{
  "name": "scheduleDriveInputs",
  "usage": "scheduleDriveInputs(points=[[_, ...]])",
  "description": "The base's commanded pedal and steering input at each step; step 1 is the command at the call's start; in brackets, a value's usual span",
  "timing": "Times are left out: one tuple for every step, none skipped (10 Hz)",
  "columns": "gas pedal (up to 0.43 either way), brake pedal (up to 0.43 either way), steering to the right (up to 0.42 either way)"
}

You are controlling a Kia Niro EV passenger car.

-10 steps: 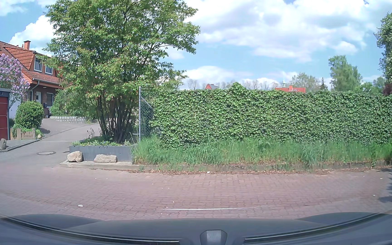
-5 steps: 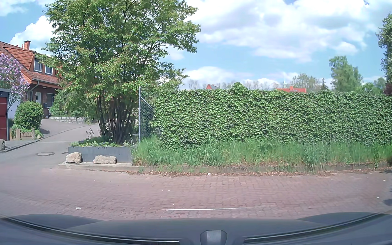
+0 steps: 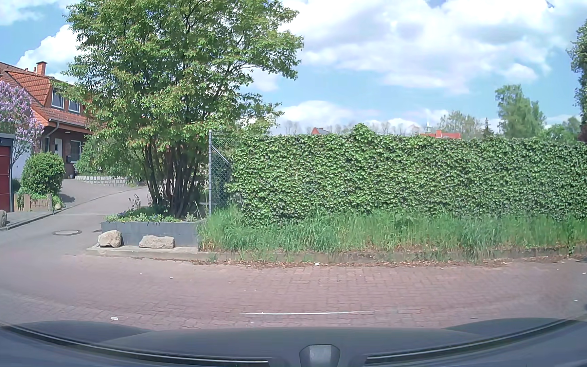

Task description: Follow the waypoints while adhering to traffic rules and regulations

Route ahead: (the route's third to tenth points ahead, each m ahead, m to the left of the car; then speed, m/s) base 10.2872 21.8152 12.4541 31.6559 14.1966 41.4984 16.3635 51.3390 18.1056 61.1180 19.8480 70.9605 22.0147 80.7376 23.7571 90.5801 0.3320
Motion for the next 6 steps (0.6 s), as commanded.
scheduleDriveInputs(points=[[0.000,0.037,-0.223],[0.000,0.037,-0.229],[0.000,0.037,-0.234],[0.000,0.037,-0.245],[0.000,0.037,-0.255],[0.000,0.037,-0.263]])
